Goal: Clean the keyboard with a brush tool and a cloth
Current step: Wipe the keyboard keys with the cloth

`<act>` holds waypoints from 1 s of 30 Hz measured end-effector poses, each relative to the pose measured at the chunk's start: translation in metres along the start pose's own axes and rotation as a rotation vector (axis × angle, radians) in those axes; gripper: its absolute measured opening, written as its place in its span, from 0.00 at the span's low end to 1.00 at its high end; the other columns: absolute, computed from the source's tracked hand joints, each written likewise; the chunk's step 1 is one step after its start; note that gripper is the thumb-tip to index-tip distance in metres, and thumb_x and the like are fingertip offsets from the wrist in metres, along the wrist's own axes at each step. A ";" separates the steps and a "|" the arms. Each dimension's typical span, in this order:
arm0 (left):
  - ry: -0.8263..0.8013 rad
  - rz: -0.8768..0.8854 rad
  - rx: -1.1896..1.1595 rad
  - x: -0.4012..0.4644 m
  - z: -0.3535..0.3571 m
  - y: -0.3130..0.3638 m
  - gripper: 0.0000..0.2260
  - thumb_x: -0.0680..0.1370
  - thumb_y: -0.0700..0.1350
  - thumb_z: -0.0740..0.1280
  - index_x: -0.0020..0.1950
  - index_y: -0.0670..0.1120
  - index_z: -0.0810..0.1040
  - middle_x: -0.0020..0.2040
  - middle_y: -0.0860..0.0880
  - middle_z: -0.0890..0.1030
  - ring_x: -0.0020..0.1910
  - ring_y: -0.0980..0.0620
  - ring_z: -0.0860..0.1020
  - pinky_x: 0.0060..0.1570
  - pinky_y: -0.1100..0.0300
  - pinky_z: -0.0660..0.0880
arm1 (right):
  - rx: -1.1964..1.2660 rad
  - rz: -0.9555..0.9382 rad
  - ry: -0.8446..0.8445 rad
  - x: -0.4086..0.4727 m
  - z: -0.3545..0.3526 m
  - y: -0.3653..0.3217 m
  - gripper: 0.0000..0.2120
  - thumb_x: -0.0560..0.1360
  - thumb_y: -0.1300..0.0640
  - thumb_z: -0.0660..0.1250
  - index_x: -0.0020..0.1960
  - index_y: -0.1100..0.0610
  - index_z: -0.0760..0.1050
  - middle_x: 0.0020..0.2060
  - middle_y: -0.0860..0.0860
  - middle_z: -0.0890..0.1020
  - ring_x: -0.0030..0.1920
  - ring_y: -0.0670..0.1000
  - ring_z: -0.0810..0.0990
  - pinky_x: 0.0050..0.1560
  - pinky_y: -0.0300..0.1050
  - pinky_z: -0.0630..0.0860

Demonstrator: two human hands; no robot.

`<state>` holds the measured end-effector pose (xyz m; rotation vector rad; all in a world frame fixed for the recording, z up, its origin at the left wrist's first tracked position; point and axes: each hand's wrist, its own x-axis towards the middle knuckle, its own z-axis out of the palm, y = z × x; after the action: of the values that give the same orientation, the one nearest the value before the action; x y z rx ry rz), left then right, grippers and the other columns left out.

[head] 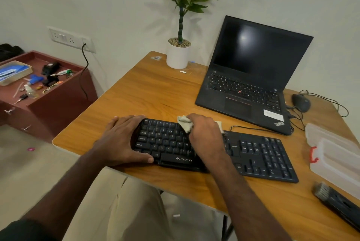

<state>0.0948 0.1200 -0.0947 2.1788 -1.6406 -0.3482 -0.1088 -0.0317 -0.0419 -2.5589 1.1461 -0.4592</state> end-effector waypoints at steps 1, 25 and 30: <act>0.002 0.001 -0.005 0.000 0.000 0.001 0.59 0.56 0.84 0.61 0.80 0.56 0.52 0.78 0.54 0.61 0.77 0.57 0.55 0.78 0.48 0.42 | 0.061 -0.054 0.021 0.001 0.007 -0.013 0.19 0.77 0.68 0.62 0.65 0.55 0.79 0.56 0.54 0.84 0.54 0.54 0.80 0.58 0.50 0.77; 0.003 -0.014 -0.008 0.000 -0.001 0.000 0.59 0.54 0.84 0.62 0.80 0.58 0.53 0.77 0.54 0.62 0.76 0.56 0.56 0.77 0.50 0.41 | -0.144 -0.073 -0.077 -0.034 -0.031 0.065 0.23 0.79 0.66 0.61 0.71 0.51 0.73 0.72 0.50 0.74 0.74 0.50 0.68 0.77 0.48 0.59; 0.015 0.000 0.010 0.001 0.001 -0.001 0.57 0.55 0.83 0.63 0.79 0.59 0.54 0.77 0.55 0.63 0.76 0.56 0.57 0.77 0.48 0.42 | -0.133 -0.037 -0.026 -0.041 -0.045 0.084 0.20 0.77 0.67 0.63 0.66 0.53 0.78 0.65 0.51 0.80 0.66 0.53 0.76 0.70 0.50 0.70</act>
<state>0.0951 0.1191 -0.0957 2.1836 -1.6370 -0.3232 -0.2087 -0.0607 -0.0413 -2.6953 1.1584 -0.3691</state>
